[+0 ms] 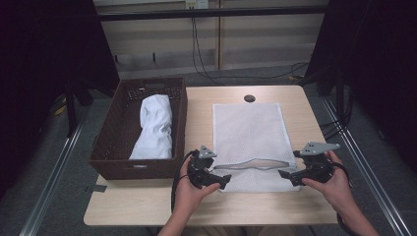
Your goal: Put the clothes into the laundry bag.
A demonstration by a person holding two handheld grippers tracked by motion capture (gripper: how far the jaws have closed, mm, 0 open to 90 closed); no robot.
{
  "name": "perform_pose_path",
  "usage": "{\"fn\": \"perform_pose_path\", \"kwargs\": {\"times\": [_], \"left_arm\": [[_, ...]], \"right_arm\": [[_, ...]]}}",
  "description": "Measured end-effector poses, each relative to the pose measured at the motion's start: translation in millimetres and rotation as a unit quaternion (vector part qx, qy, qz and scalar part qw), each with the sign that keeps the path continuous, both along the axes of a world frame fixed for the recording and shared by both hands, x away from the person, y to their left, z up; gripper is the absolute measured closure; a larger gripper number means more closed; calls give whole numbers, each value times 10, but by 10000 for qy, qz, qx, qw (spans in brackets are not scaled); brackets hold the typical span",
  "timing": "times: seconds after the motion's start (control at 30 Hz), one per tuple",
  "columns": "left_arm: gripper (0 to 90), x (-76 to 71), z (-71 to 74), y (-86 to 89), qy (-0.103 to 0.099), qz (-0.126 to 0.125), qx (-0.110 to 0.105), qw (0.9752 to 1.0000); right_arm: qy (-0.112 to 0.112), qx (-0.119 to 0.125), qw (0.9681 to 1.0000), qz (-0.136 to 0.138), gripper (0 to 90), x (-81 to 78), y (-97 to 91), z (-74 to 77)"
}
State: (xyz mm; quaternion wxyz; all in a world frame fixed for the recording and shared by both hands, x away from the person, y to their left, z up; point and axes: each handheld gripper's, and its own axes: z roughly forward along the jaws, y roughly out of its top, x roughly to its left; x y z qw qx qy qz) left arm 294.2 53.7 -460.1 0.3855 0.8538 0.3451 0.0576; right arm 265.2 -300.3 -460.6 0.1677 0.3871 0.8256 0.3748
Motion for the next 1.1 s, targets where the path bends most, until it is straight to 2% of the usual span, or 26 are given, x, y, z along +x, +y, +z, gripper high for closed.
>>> {"fn": "perform_pose_path", "kwargs": {"times": [0.13, 0.2, 0.3, 0.4, 0.47, 0.5, 0.6, 0.73, 0.83, 1.0, 1.1], "left_arm": [[41, 16, 9, 22, 22, -25, -26, 10000], [36, 16, 11, 26, 81, -125, -57, 9999], [31, 23, 15, 32, 230, -137, -67, 9996], [31, 17, 68, 34, 158, -107, -252, 9995], [31, 6, 86, 32, 180, -135, -281, 9994], [31, -2, 88, 25, 190, -134, -309, 9993], [34, -7, 86, 26, 201, -156, -276, 9993], [36, -3, 51, 37, 265, -187, -138, 9994], [37, 7, 44, 37, 281, -193, -133, 9993], [39, 28, 49, -4, 253, -225, -50, 9994], [39, 37, 64, -28, 254, -214, -106, 9994]], "right_arm": [[27, -17, 10000, 36, 84, 29, 52, -11], [3, 54, 9999, 95, 98, 33, 71, -15], [68, -39, 10000, 13, 95, 21, 91, -14], [-41, -117, 9998, 175, 108, 5, 113, -24], [15, -148, 9998, 113, 114, 1, 114, -13], [-8, -69, 9999, 103, 142, -3, 111, -4], [-41, -28, 9999, 129, 215, -16, 110, 28], [-71, 39, 9998, 192, 255, -2, 122, 66], [-168, 43, 9996, 213, 278, 26, 142, 79], [-139, 12, 9997, 216, 287, 79, 202, 90], [-99, -53, 9994, 322, 302, 105, 265, 104]]}}
